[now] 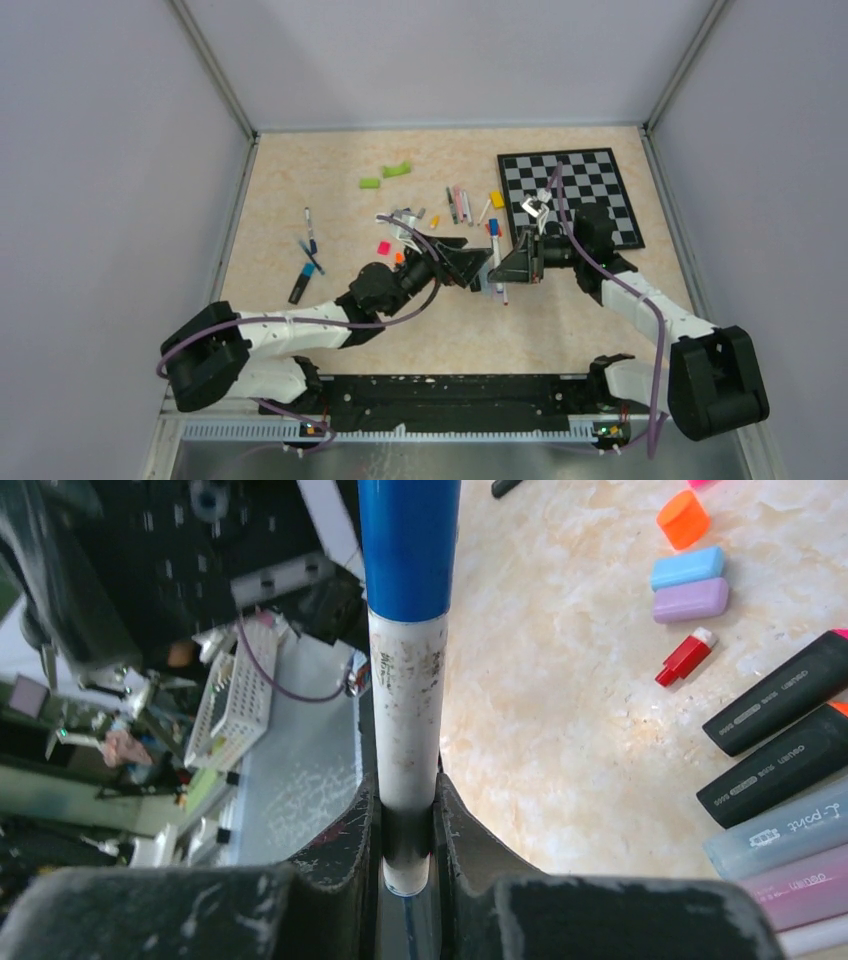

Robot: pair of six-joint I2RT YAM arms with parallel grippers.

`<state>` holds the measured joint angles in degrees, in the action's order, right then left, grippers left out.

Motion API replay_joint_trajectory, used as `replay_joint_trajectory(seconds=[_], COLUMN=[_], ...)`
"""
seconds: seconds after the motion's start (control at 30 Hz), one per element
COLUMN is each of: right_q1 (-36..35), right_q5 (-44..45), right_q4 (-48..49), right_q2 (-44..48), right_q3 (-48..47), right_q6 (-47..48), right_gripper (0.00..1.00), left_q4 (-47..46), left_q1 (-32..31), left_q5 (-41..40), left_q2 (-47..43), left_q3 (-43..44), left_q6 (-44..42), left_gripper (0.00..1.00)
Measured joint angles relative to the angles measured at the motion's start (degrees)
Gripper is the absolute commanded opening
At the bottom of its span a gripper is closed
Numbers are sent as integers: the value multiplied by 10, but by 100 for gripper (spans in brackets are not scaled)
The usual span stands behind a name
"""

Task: Open the pen caps
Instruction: Pick up the pen from the center of the board, then open the pen cap from the pen.

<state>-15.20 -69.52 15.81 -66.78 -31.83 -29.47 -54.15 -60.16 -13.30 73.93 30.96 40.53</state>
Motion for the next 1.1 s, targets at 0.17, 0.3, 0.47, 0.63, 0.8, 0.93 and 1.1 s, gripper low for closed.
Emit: replay_joint_trajectory(seconds=[0.17, 0.3, 0.47, 0.63, 0.8, 0.93, 1.1], right_q1=[1, 1, 1, 1, 1, 1, 1], right_q5=[-33, -44, -51, -53, -54, -54, -54], right_q4=[-59, -90, -103, -103, -101, -100, -99], right_q2=[12, 13, 13, 13, 14, 13, 11], right_q3=[0, 0, 0, 0, 0, 0, 0], right_q6=[90, 131, 149, 149, 148, 144, 143], right_gripper=[0, 0, 0, 0, 0, 0, 0], left_q4=[-4, -25, -28, -29, -27, -17, -1], left_q1=[109, 175, 174, 165, 151, 145, 143], left_q5=[148, 249, 345, 389, 399, 394, 389], left_q2=[-32, -6, 60, 107, 130, 138, 139], left_q3=[-11, -11, 21, 62, 94, 110, 128], left_q6=[54, 125, 169, 184, 183, 178, 163], left_gripper=[99, 98, 91, 79, 66, 58, 41])
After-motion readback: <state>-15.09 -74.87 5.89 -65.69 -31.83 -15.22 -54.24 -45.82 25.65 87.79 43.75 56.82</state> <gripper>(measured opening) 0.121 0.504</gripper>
